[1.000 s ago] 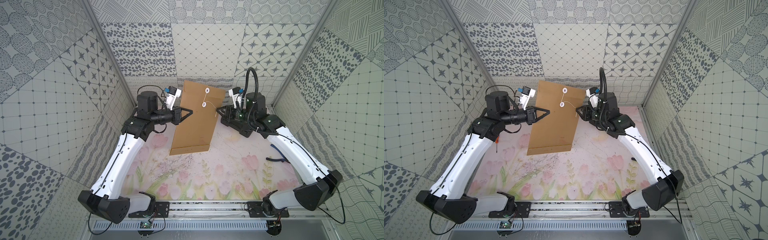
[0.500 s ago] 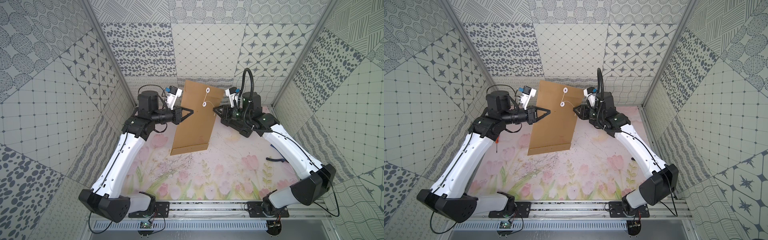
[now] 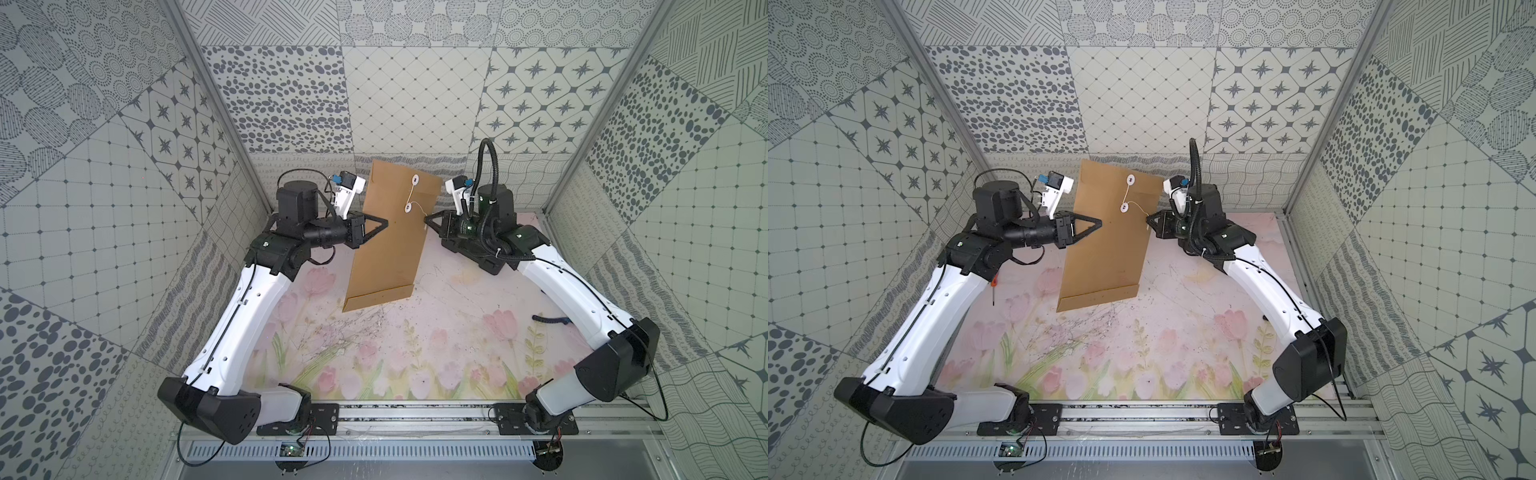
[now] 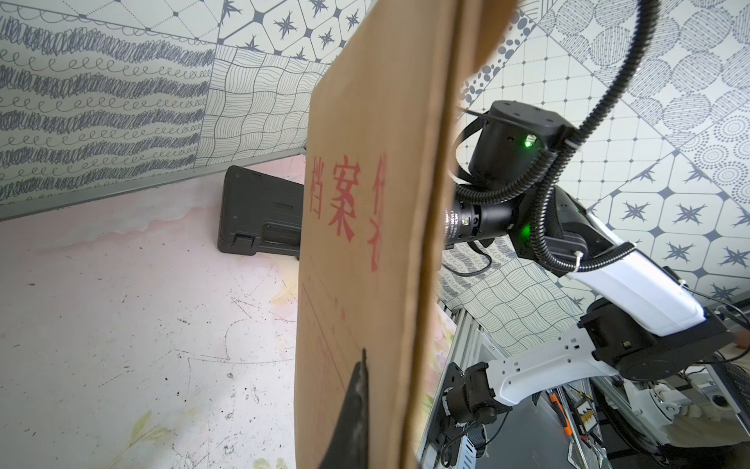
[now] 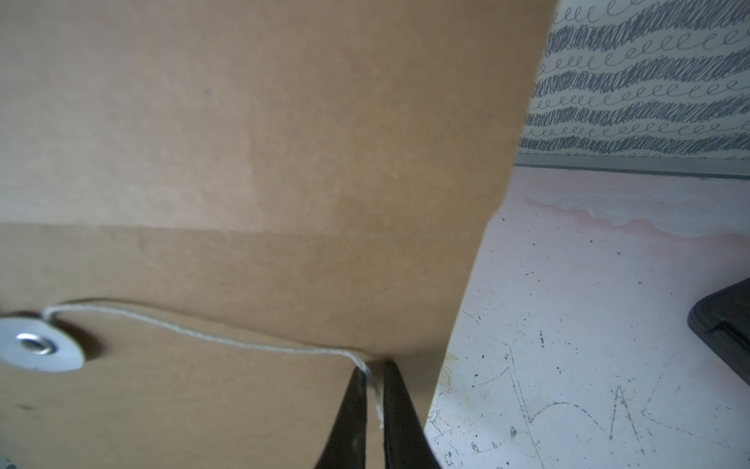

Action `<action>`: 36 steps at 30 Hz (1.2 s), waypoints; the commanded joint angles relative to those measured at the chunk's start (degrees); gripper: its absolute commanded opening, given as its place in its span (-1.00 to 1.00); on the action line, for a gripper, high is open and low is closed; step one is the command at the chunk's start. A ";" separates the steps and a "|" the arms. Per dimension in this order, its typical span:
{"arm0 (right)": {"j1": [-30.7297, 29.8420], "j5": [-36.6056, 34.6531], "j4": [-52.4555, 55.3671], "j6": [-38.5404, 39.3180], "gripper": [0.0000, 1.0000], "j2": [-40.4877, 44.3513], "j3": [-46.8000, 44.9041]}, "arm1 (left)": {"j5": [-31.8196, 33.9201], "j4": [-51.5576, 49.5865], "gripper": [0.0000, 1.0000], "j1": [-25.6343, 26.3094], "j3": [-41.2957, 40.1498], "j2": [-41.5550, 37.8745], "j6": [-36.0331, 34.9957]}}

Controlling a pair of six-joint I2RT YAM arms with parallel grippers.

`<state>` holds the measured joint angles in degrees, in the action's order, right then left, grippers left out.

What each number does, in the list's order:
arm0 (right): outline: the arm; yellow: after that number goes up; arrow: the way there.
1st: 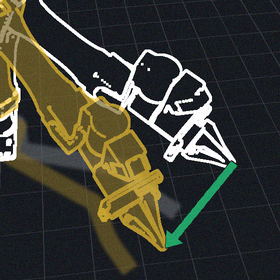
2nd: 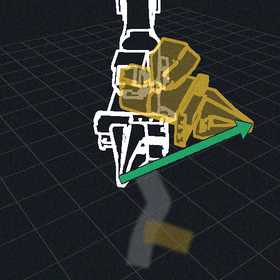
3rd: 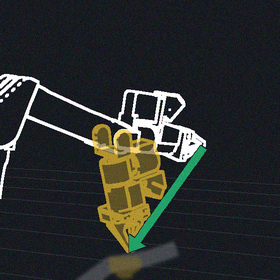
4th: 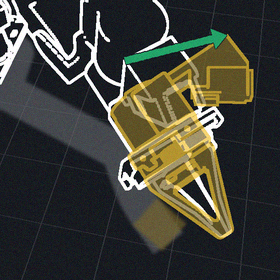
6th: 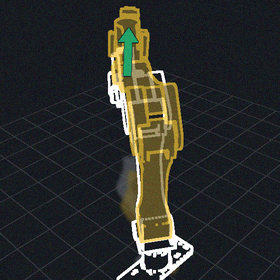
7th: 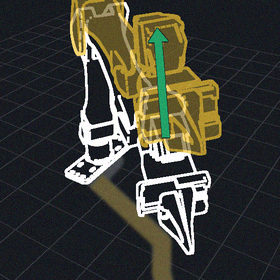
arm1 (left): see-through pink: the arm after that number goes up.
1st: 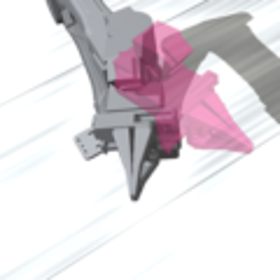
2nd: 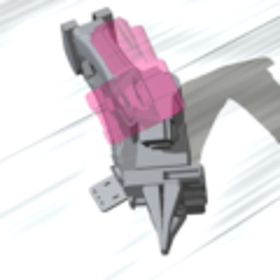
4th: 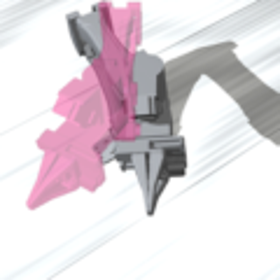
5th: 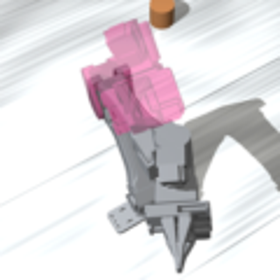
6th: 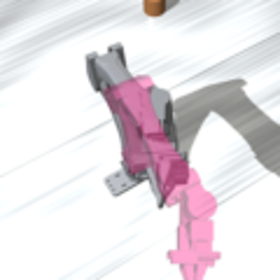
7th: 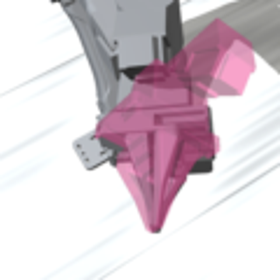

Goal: Close the mouth of the file bag
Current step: Close the file bag.

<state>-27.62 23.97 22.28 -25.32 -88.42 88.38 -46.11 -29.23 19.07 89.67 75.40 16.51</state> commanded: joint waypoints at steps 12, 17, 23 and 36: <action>0.11 -5.07 3.95 2.11 -1.00 3.94 2.35 | 2.55 -0.40 -1.00 0.52 1.10 0.02 -2.01; 0.02 -10.71 10.70 5.59 -1.00 4.08 6.52 | 1.90 0.14 -1.00 0.49 0.60 0.26 -1.66; -0.85 -13.13 13.69 7.45 -1.00 2.91 12.02 | 1.34 0.58 -1.00 0.75 -0.01 0.23 -1.24; -6.01 -14.68 21.18 10.75 -1.00 -7.39 32.76 | 1.55 2.10 -1.00 2.19 -2.08 0.17 -0.41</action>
<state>-31.70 10.17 41.17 -16.97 -93.06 116.81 -44.12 -29.52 20.51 88.31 75.59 16.01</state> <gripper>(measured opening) 0.046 0.047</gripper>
